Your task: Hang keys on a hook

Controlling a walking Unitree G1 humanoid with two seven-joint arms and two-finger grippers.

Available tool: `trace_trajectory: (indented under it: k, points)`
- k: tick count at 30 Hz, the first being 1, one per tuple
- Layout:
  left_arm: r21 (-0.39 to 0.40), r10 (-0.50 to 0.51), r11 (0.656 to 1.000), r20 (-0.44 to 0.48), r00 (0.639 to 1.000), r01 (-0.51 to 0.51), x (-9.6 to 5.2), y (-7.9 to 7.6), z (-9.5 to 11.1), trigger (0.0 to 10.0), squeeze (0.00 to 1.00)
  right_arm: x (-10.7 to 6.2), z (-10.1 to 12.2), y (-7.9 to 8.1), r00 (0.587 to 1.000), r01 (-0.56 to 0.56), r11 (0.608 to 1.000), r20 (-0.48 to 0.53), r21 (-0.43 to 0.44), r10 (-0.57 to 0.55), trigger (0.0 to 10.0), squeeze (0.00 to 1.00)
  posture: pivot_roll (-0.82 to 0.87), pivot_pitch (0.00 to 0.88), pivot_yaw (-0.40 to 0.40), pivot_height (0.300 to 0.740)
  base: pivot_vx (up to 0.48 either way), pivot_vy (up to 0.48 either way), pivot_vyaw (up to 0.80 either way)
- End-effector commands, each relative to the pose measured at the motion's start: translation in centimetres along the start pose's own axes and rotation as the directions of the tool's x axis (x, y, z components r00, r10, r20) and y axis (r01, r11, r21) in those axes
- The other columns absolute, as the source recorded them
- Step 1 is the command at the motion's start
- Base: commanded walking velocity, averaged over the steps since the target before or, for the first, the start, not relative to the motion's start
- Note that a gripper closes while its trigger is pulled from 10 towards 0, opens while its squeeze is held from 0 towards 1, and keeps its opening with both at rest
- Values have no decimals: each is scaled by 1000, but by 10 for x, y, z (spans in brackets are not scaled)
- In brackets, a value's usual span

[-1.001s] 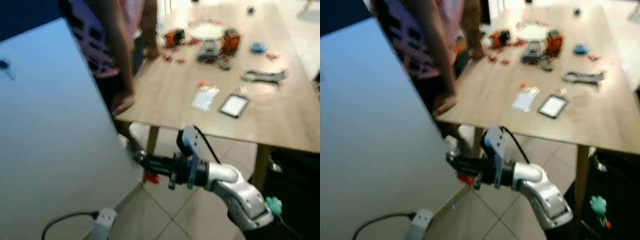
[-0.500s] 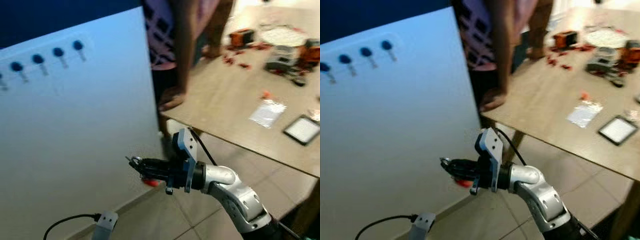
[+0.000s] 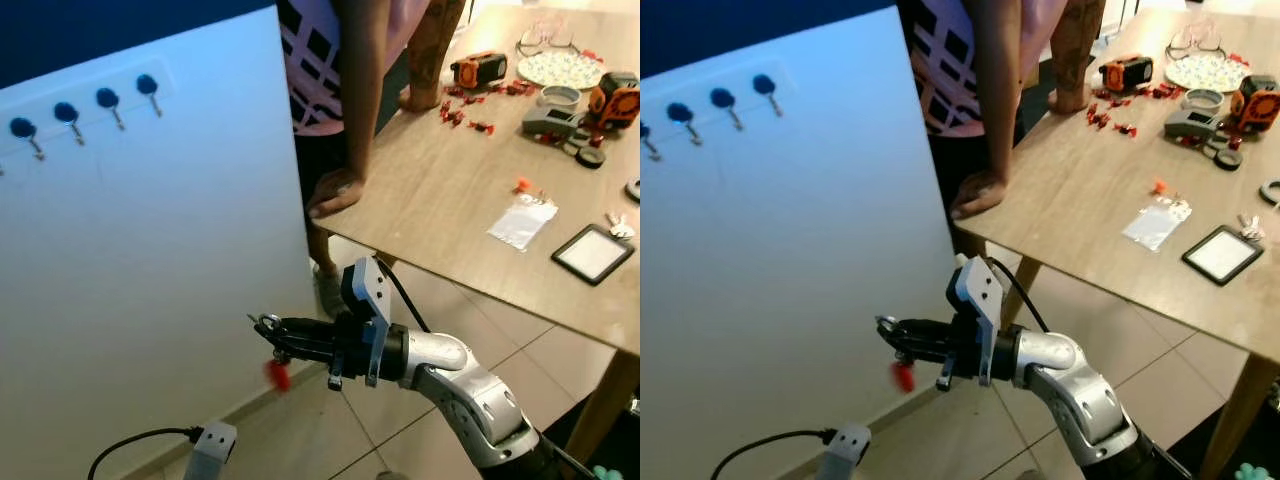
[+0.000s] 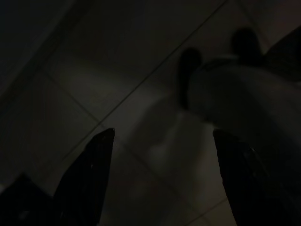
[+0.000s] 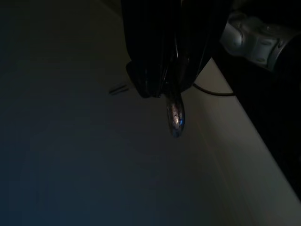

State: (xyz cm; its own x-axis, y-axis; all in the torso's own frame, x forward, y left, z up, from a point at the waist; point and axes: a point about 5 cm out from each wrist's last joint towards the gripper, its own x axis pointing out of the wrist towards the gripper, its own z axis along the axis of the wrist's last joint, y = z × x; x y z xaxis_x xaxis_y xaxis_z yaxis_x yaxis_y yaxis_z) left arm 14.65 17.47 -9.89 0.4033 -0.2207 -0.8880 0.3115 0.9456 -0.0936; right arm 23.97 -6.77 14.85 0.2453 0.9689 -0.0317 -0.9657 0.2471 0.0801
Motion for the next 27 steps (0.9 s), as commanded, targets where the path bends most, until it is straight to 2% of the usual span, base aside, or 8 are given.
trace_trajectory:
  k: [1,27]
  points:
    - [-7,22,1000,-22,1000,-22,-3,7,-7,10000,0,2,3,4,1000,-23,1000,21,-7,23,10000,0,-195,70,145,740,0,0,769]
    - [-7,21,1000,-22,1000,-21,-2,5,-6,10000,0,2,0,4,1000,-31,1000,2,-5,31,10000,0,-198,61,137,740,0,0,769]
